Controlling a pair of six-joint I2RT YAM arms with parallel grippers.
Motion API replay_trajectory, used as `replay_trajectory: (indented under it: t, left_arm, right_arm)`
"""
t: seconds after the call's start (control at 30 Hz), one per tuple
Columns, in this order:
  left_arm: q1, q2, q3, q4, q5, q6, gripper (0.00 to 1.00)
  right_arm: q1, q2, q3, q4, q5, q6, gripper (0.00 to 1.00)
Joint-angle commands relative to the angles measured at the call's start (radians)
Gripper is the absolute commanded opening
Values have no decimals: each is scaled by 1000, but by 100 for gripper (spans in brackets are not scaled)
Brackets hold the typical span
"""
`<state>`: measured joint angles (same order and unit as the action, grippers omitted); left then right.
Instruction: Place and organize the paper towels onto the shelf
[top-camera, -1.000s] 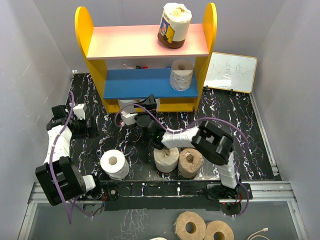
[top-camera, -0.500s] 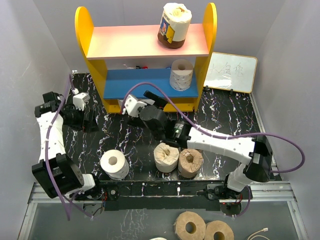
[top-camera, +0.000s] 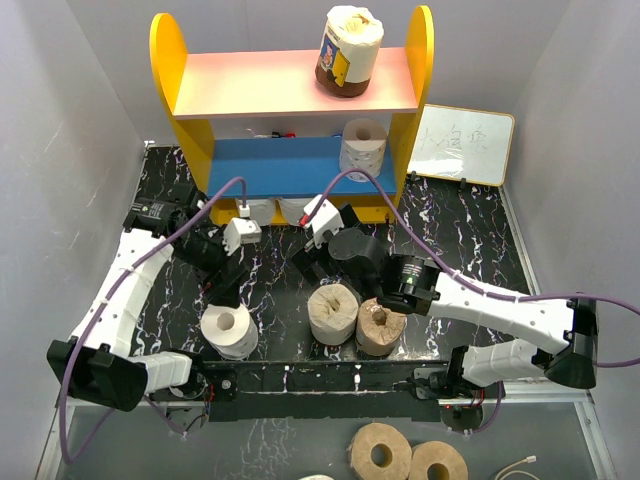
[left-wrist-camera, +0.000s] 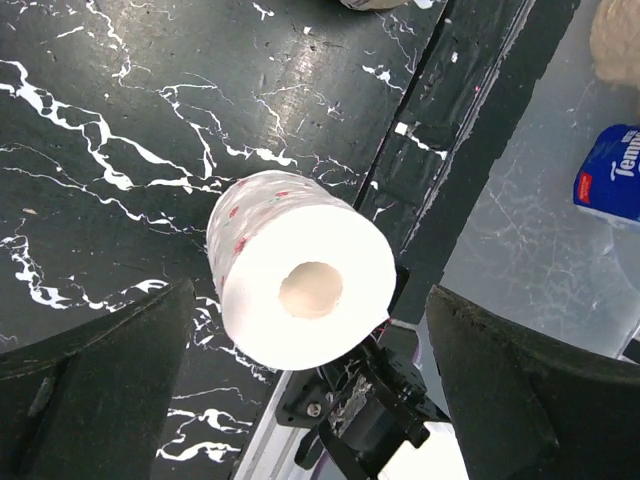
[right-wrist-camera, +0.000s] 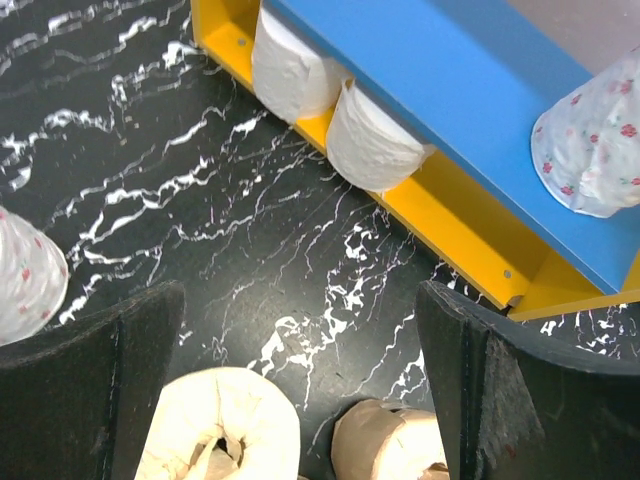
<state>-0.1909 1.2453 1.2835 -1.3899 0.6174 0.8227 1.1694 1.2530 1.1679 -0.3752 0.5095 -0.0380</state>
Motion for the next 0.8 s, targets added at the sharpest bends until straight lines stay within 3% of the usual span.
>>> replay_trajectory:
  t: [0.0,0.2,0.4,0.53,0.77]
  left_arm:
    - [-128,-44,28,11,-115,-157,99]
    - [-225,-101,-99,186,-285,-363,99]
    - [-299,-127,-193,108,-361,-324,90]
    - [-338,-159,-267,141,-459,-299,94]
    - [-361,-164,-261,144,-365,-257,93]
  right_arm:
    - [-4,-31,-3,99,56,56,99]
    - [-3,-12,0,85,59,89,99]
    - [-2,-15,-8,74,76,107,99]
    - [-2,-15,0,80,96,100,99]
    - [-5,-55,67,80,227,2,99]
